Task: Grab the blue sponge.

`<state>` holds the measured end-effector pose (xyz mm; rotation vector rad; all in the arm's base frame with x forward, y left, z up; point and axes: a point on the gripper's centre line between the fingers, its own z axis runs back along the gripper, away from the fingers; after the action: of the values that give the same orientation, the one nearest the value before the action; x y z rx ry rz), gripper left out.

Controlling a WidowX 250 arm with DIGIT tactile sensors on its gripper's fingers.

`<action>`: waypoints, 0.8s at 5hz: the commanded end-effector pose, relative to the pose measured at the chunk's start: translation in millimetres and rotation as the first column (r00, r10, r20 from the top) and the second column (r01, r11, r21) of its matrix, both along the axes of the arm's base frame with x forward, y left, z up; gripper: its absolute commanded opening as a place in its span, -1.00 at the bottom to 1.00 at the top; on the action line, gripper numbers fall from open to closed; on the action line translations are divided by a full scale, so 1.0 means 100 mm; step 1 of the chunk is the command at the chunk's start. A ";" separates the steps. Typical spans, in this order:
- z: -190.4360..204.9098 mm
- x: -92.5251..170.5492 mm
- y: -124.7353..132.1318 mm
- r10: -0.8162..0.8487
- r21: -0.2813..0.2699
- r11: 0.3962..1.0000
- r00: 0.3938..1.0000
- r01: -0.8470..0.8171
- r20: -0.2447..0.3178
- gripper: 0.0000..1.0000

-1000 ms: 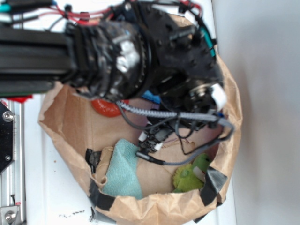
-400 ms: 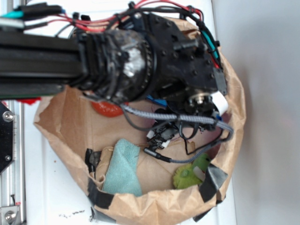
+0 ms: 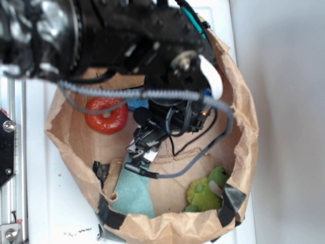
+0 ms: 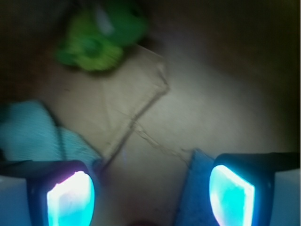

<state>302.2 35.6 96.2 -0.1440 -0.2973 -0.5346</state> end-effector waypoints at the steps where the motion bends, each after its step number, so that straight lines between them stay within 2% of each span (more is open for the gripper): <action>1: 0.25 0.26 0.31 0.119 0.097 0.987 0.987 -0.130 0.106 1.00; 2: 0.18 0.34 0.50 0.195 0.116 0.973 0.979 -0.202 0.064 1.00; 3: 0.09 0.36 0.63 0.255 0.160 0.953 0.966 -0.257 0.030 1.00; 4: 0.00 0.37 0.68 0.272 0.185 0.946 0.962 -0.266 -0.008 1.00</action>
<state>333.4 93.9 76.0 0.0314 -0.1779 -0.3214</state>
